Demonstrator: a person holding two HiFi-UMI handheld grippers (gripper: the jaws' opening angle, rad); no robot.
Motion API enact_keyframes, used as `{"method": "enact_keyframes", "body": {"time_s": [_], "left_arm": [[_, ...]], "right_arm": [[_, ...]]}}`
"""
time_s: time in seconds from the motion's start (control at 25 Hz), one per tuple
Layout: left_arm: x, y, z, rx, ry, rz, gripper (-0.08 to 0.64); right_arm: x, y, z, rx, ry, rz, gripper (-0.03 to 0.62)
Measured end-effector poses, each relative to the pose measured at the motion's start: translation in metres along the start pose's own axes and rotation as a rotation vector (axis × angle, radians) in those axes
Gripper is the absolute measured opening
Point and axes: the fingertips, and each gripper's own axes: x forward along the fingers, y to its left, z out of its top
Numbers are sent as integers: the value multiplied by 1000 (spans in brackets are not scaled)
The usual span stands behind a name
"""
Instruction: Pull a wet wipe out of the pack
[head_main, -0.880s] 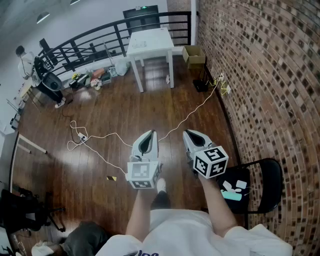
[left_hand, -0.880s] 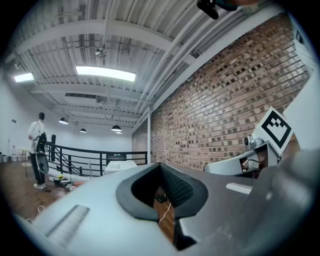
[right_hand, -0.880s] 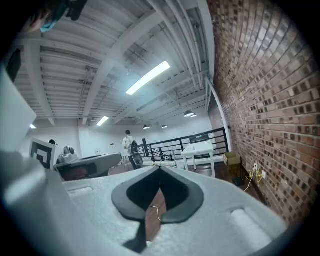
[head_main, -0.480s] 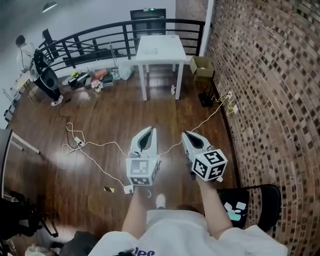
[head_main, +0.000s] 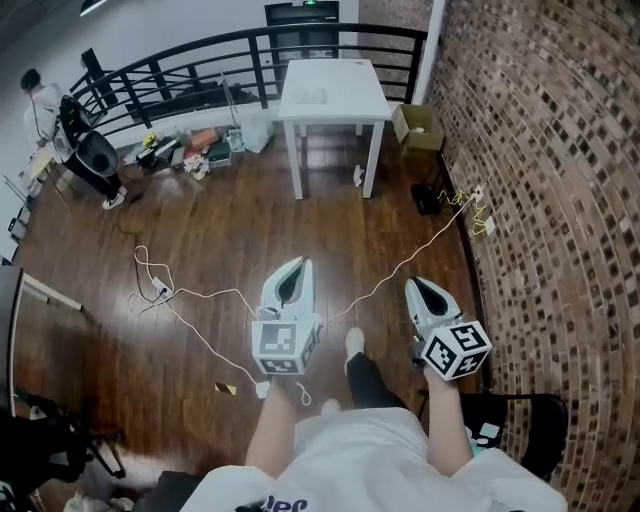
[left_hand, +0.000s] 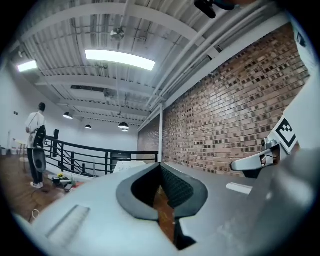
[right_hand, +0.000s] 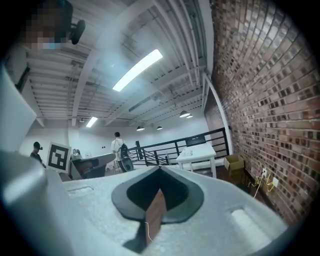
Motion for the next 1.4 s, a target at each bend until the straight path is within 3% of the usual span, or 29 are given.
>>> {"method": "enact_keyframes", "body": {"time_s": [0.16, 0.28, 0.56, 0.68, 0.8, 0.88, 1.12, 1.24, 1.4], "left_arm": [[54, 22, -5, 12, 8, 40, 15], [112, 30, 5, 53, 13, 40, 15], [230, 56, 17, 54, 5, 106, 15], [262, 60, 10, 56, 18, 104, 15], [285, 65, 5, 64, 28, 107, 15], [302, 71, -1, 68, 28, 105, 15], [366, 120, -24, 51, 25, 109, 15], [421, 150, -29, 28, 10, 100, 15], [513, 196, -21, 2, -12, 73, 15]], "right_arm": [[54, -44, 4, 74, -6, 0, -9], [114, -73, 39, 123, -61, 31, -9], [227, -140, 160, 73, -224, 104, -9], [256, -135, 188, 34, -276, 152, -9], [280, -126, 171, -79, -198, 219, -9], [291, -142, 149, -128, -136, 198, -9], [351, -186, 82, -107, 33, 148, -9], [417, -193, 90, -123, 29, 166, -9], [526, -199, 138, -160, 15, 197, -9]]}}
